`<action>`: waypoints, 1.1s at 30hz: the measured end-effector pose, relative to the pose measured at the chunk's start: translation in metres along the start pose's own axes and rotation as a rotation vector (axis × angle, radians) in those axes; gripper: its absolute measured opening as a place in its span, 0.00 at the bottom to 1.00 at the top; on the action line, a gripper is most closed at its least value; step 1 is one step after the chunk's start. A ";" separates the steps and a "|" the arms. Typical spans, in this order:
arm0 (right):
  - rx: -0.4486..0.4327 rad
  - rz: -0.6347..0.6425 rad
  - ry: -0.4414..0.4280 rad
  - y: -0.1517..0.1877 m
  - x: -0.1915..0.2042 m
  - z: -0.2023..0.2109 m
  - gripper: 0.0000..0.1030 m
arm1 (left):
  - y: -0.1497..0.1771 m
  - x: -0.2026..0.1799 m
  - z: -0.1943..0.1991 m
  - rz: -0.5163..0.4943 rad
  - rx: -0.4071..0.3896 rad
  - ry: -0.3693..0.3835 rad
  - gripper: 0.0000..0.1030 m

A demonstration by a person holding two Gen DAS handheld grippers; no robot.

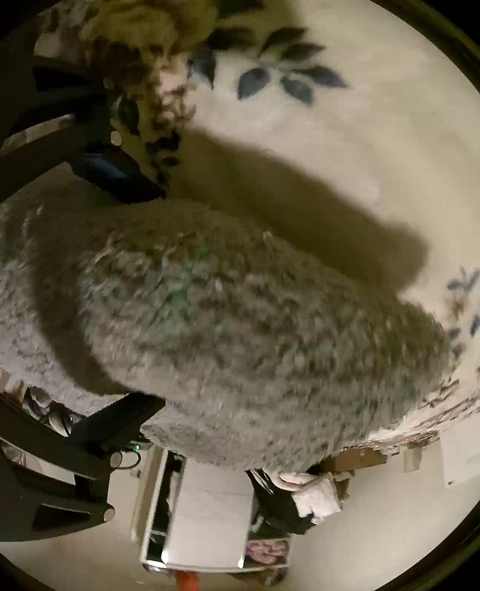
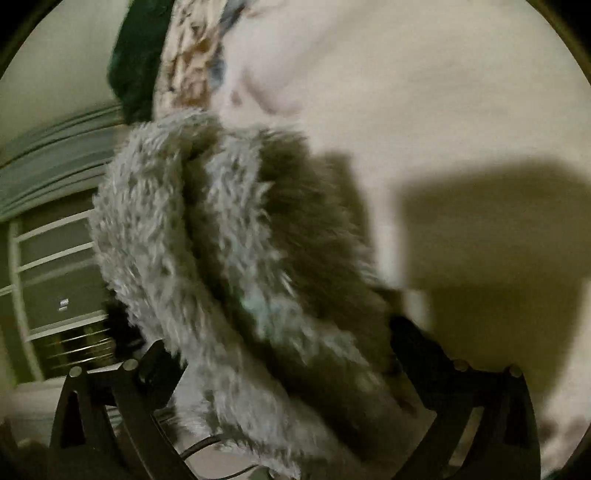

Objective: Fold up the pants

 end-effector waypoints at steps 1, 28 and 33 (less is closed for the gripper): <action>0.003 -0.010 -0.024 -0.002 0.001 -0.002 1.00 | 0.000 0.001 -0.001 0.008 0.002 0.022 0.97; -0.205 0.136 -0.037 -0.150 0.226 0.040 0.46 | -0.203 -0.178 0.091 -0.193 -0.215 0.089 0.54; -0.224 0.148 -0.005 -0.268 0.261 -0.017 0.46 | -0.304 -0.160 0.074 -0.199 -0.202 0.067 0.54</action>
Point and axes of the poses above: each gripper's, at about its wrist camera, not at the fingertips, and z roughly against the way its jaws point, x to its left, y to its underside, the point moved 6 cm from there along -z, roughly the way its jaws point, and after that the axes turned 1 degree about -z, right-handed, at the moved point
